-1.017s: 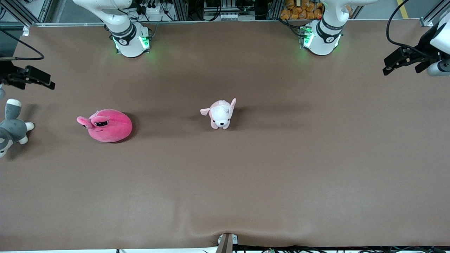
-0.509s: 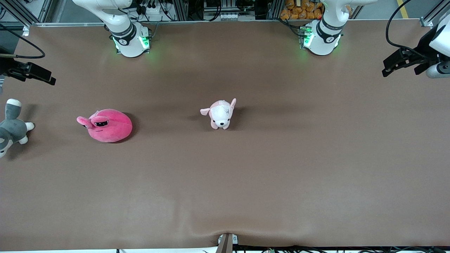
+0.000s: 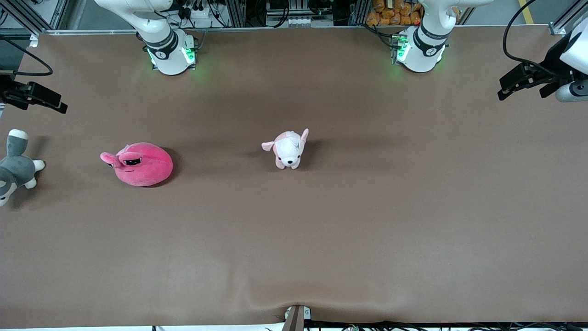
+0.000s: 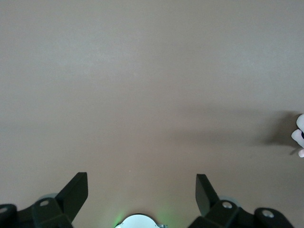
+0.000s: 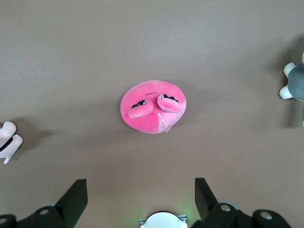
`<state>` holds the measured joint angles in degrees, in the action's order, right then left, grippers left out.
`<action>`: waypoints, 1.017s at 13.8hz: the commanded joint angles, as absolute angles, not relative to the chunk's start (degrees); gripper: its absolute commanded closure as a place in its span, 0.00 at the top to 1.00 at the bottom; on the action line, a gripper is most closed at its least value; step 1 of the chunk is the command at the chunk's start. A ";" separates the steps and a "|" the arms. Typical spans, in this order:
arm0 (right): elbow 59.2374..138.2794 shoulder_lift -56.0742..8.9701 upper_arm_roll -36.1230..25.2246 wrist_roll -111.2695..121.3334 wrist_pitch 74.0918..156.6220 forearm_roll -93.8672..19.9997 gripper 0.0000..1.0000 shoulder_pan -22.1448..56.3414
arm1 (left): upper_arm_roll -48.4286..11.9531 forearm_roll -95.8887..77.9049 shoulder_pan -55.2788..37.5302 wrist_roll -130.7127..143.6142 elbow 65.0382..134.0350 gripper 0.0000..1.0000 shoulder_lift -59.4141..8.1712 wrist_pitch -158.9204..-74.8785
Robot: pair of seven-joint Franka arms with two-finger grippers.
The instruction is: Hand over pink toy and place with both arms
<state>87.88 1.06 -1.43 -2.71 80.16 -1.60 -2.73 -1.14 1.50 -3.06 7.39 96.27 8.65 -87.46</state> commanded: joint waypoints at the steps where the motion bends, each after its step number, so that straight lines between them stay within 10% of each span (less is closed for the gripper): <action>1: 87.19 0.53 -2.29 -0.97 80.16 -1.85 1.00 -2.11 | -1.23 0.70 -3.08 7.30 94.83 1.00 8.17 -86.75; 14: 85.96 0.79 -1.32 -0.70 80.06 -1.32 1.00 -0.97 | -0.88 1.76 -2.46 5.89 91.49 1.00 7.03 -84.38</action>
